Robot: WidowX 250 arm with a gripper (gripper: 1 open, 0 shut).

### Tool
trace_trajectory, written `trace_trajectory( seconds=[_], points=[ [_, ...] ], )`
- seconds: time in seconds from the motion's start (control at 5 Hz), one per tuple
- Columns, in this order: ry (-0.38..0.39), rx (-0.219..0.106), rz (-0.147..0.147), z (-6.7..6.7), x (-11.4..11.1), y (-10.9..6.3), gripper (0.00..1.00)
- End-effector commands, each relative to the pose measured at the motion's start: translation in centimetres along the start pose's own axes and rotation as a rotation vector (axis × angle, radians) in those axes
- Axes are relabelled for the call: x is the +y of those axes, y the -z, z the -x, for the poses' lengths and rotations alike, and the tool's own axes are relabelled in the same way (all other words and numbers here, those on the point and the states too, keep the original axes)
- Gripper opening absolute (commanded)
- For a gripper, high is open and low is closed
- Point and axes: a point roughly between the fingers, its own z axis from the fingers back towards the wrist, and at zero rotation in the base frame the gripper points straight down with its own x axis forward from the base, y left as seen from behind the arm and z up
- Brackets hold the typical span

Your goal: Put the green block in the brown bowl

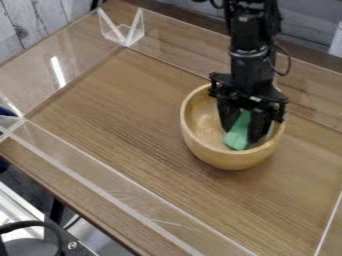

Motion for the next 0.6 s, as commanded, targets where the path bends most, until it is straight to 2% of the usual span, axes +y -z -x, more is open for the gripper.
trace_trajectory(
  seconds=[0.0,0.2,0.4],
  points=[
    [0.017,-0.098,-0.014,-0.35,-0.41,-2.49,0.00],
    [0.020,-0.131,-0.020,0.28,-0.52,-3.20,0.00],
    [0.029,-0.143,-0.028,0.43,-0.71,-3.17,0.00]
  ],
)
